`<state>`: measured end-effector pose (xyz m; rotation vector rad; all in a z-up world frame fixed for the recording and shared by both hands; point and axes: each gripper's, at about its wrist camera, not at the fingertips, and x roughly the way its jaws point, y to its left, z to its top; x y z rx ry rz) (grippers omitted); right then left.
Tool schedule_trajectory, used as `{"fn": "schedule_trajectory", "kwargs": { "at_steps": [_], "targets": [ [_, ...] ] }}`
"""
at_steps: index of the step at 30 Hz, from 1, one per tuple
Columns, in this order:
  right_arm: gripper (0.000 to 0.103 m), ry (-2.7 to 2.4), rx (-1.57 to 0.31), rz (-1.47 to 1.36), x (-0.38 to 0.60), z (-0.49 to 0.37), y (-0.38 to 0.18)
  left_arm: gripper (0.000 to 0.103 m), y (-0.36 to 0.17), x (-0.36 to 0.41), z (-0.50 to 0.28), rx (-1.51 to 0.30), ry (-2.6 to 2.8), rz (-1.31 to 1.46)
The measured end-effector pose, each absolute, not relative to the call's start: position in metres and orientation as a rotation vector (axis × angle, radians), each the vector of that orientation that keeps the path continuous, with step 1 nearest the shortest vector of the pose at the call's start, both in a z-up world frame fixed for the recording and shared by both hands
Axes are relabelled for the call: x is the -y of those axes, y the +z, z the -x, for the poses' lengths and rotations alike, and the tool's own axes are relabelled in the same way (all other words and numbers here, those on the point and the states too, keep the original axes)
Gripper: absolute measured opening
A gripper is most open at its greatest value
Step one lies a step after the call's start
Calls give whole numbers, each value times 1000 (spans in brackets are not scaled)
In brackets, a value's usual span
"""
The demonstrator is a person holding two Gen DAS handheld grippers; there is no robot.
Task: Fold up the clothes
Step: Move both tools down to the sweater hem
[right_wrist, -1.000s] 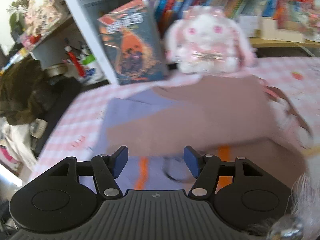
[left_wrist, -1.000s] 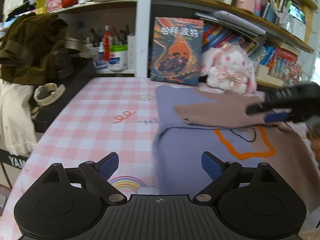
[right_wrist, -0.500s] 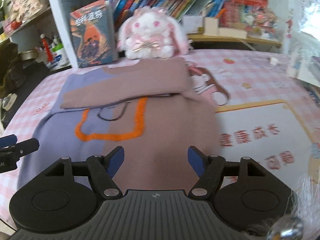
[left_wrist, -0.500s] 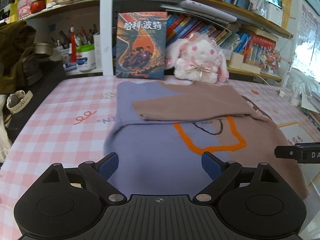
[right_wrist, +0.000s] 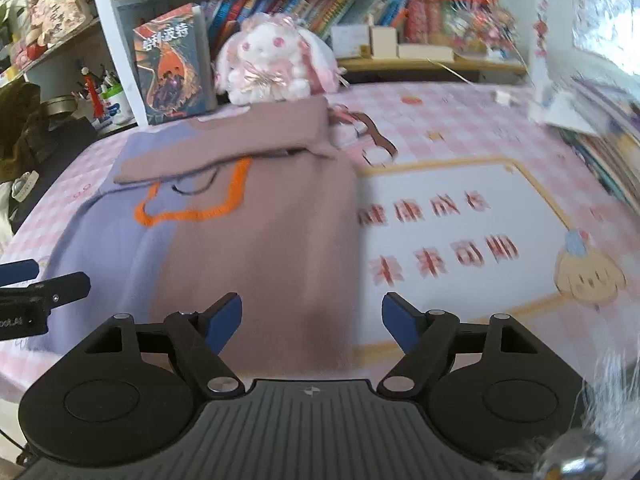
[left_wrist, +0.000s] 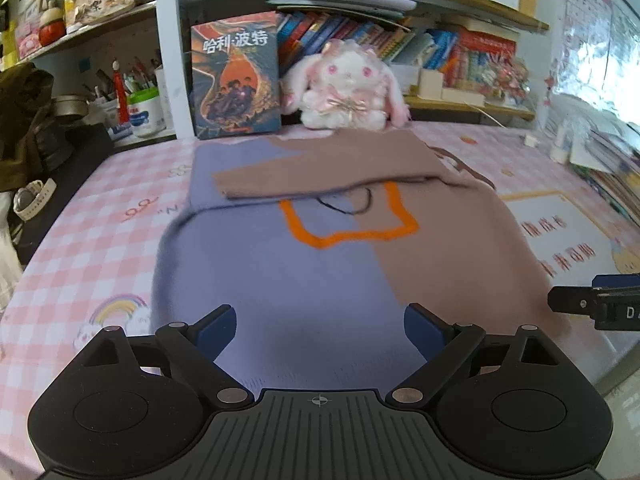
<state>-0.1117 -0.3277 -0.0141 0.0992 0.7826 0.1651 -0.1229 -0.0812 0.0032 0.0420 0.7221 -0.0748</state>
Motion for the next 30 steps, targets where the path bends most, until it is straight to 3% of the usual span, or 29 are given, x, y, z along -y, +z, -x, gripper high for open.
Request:
{"fn": "schedule_trajectory", "kwargs": {
  "at_steps": [15,30],
  "targets": [
    [79,184,-807,-86,350,171,-21,93,-5,84,187,-766,46,15],
    [80,173,-812,-153,348,165,-19,94,-3,31,192,-794,193,195]
  ]
}}
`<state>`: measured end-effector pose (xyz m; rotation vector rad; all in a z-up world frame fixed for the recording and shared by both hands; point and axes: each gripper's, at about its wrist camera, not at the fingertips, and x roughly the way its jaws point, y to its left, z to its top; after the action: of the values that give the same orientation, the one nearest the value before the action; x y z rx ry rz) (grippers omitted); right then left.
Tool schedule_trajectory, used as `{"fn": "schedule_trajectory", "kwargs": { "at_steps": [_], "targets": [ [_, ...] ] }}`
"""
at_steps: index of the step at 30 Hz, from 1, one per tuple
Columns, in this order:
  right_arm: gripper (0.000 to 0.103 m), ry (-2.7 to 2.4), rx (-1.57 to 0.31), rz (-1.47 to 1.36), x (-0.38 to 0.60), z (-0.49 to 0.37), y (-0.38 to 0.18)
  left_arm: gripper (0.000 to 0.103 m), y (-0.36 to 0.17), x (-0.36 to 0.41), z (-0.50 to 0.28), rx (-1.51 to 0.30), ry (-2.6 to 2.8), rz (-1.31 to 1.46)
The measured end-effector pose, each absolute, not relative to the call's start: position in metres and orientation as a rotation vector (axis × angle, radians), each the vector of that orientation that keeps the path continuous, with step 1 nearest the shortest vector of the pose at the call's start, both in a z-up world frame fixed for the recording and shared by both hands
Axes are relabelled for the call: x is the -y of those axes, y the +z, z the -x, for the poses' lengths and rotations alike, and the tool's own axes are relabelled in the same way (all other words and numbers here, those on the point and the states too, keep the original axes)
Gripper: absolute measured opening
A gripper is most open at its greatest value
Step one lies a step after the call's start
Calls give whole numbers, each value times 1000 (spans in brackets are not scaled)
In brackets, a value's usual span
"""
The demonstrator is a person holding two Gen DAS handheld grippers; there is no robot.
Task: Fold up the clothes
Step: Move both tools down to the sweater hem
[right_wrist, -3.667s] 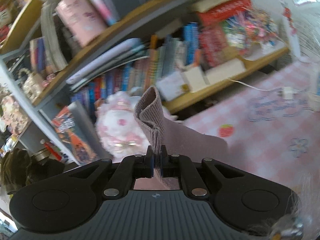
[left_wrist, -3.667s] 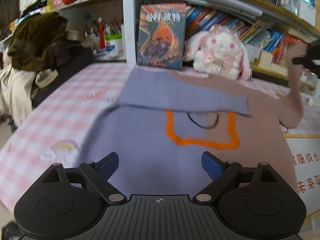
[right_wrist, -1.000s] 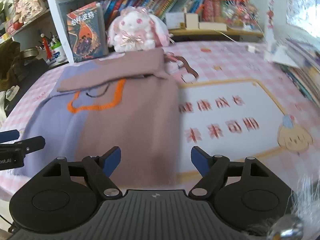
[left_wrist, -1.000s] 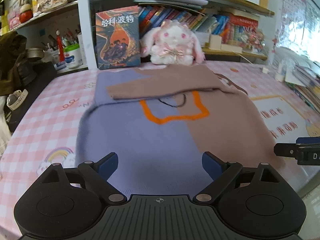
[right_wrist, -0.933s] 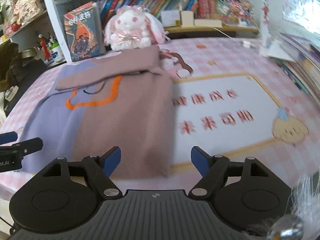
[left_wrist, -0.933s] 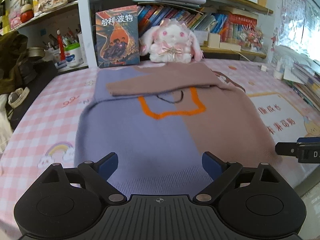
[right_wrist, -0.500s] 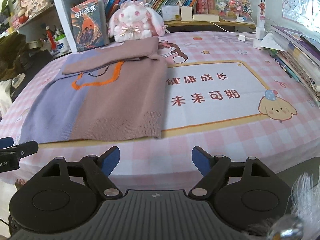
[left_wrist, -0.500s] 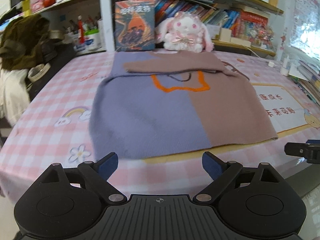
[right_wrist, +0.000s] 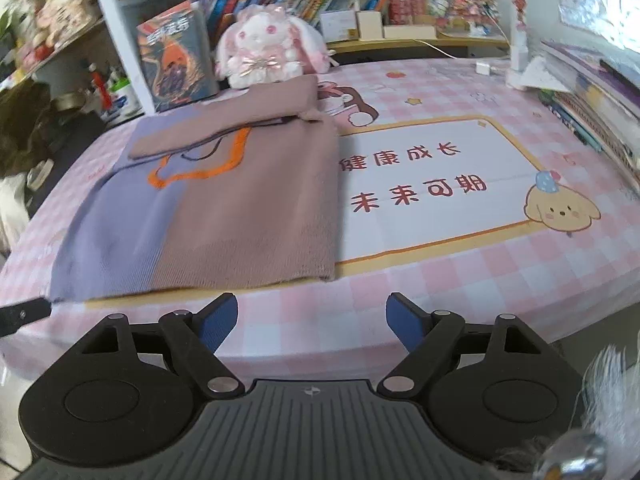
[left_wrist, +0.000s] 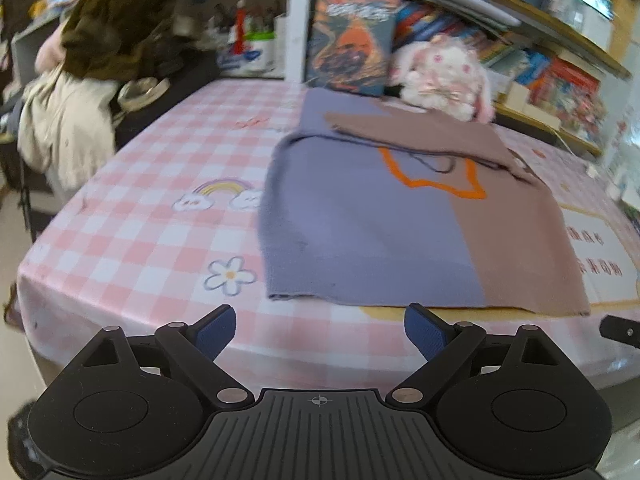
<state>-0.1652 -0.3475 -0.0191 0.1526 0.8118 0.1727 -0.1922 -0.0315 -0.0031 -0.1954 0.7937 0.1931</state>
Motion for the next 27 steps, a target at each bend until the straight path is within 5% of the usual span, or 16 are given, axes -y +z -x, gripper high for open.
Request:
{"fn": "schedule_trajectory", "kwargs": {
  "at_steps": [11,18,25,27],
  "targets": [
    [78,112,-859,-232,348,134,-29,89,-15,-13,167,-811,234,388],
    [63,55,-869,-287,353,107,-33,41,-24,-32,142,-834,227,441],
    [48,34,-886,-320,350,81,-38,35,-26,-42,120,-844,201,454],
    [30,49,-891,-315,346,75,-39,7,-28,-42,114,-853,179,456]
  ]
}}
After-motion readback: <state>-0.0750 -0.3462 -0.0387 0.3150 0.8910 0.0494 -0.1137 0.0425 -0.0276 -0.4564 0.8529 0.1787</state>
